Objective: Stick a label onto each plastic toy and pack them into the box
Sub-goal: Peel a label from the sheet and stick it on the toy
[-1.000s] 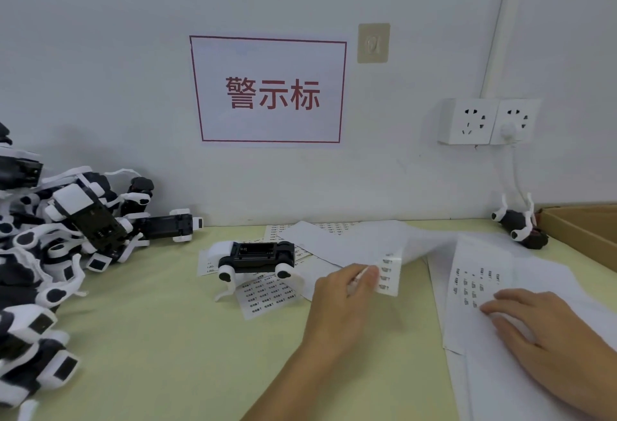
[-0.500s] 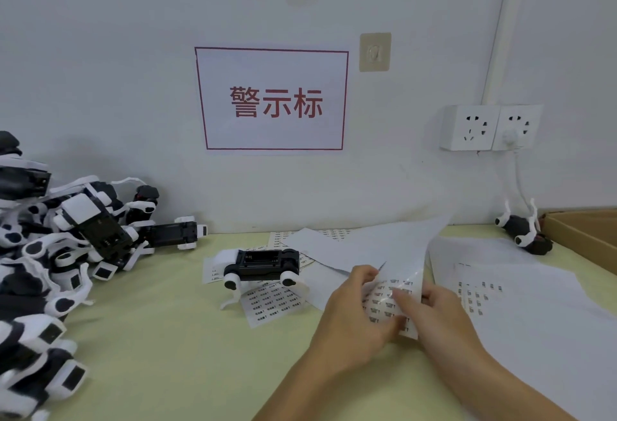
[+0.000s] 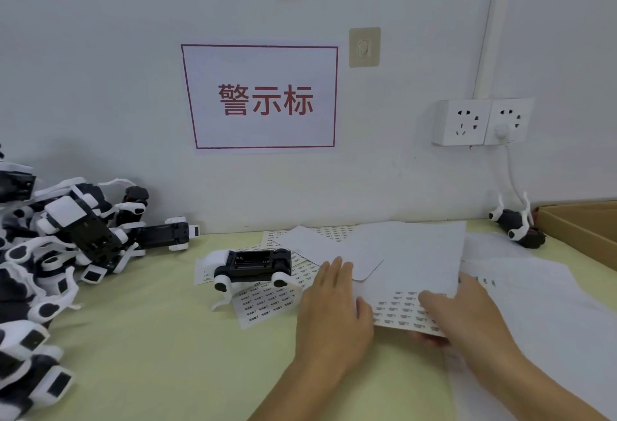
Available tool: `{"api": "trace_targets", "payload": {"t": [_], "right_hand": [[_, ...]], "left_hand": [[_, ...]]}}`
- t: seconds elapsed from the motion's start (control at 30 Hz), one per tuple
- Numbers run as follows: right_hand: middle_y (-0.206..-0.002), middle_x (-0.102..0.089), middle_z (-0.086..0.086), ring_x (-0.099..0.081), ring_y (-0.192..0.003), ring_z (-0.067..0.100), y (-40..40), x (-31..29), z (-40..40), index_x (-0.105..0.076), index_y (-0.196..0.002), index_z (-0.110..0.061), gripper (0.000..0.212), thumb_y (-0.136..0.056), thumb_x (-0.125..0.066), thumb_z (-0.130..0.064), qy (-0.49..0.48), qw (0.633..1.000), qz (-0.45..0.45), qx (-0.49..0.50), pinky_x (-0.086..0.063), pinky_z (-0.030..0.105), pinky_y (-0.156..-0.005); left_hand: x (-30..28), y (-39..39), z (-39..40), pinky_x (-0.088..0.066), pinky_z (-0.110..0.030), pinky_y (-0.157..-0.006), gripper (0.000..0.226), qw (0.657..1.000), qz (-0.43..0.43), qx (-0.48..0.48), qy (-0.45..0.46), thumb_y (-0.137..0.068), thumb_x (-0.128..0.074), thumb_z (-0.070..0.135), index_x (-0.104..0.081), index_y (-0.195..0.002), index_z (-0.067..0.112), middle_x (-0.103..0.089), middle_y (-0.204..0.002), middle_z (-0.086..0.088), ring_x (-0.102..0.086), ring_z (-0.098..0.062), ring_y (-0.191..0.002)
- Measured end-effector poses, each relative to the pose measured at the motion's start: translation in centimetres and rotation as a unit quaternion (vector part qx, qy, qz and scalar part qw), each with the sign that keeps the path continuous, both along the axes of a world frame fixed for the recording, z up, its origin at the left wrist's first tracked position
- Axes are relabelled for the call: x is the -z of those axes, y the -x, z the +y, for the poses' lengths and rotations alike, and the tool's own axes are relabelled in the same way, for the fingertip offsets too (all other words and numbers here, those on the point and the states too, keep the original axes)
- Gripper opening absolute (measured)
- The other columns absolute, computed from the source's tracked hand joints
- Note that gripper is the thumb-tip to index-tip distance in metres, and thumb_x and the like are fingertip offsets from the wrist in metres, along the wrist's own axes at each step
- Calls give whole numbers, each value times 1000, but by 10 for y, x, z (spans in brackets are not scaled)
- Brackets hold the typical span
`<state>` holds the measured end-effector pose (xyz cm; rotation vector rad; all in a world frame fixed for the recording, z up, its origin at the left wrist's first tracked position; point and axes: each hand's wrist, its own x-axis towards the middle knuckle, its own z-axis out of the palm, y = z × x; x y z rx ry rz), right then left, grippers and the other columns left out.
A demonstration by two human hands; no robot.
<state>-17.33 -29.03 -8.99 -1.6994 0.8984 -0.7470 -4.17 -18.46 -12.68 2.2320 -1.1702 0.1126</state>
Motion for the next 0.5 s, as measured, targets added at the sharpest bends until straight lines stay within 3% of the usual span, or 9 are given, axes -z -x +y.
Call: {"api": "trace_targets", "payload": {"t": [0.07, 0.1, 0.2, 0.27, 0.4, 0.5], "right_hand": [[-59, -70, 9, -66, -46, 31, 6, -3, -8, -61, -88, -8, 11, -82, -53, -1, 1, 1000, 26, -2, -47, 29, -42], [-58, -69, 10, -64, -44, 30, 8, -3, -10, -60, -88, -6, 11, -82, -53, -2, 3, 999, 44, -6, -46, 29, -41], [-58, -69, 12, -61, -41, 28, 8, 0, -14, -57, -94, -5, 15, -81, -51, -4, -2, 997, 80, -15, -46, 30, -42], [-59, -69, 11, -59, -39, 27, 7, 3, -15, -55, -95, -7, 16, -80, -50, -5, -11, 997, 82, -8, -46, 29, -41], [-61, -71, 7, -63, -41, 28, 8, 3, -18, -55, -96, -10, 13, -84, -51, -9, -9, 997, 79, 9, -47, 28, -39], [-74, -71, 12, -66, -44, 26, 10, 1, -19, -55, -96, -7, 12, -87, -52, -13, 0, 995, 94, 22, -50, 29, -39]], "left_hand": [[2, -1, -4, -4, -38, -124, 68, 995, -9, 31, -96, -98, -32, 35, -4, -159, 27, 6, -167, 10, 10, -10, -153], [3, -2, -6, -2, -40, -124, 70, 990, -12, 40, -131, -97, -30, 37, 0, -159, 27, 8, -167, 10, 12, -11, -153], [3, -2, -9, -9, -42, -121, 63, 986, -41, 51, -152, -97, -31, 37, -18, -157, 22, -23, -160, 4, -13, -17, -151], [1, -4, -8, -21, -36, -114, 53, 991, -51, 66, -101, -97, -39, 33, -35, -148, 21, -43, -136, 5, -36, -15, -132], [-3, -7, -4, -38, -29, -98, 25, 996, -30, 78, -41, -100, -49, 31, -60, -120, 20, -47, -117, 7, -46, -13, -111], [-9, -3, -3, -42, -33, -86, 17, 993, -57, 72, -80, -103, -46, 27, -58, -107, 16, -56, -113, 4, -52, -18, -106]]}}
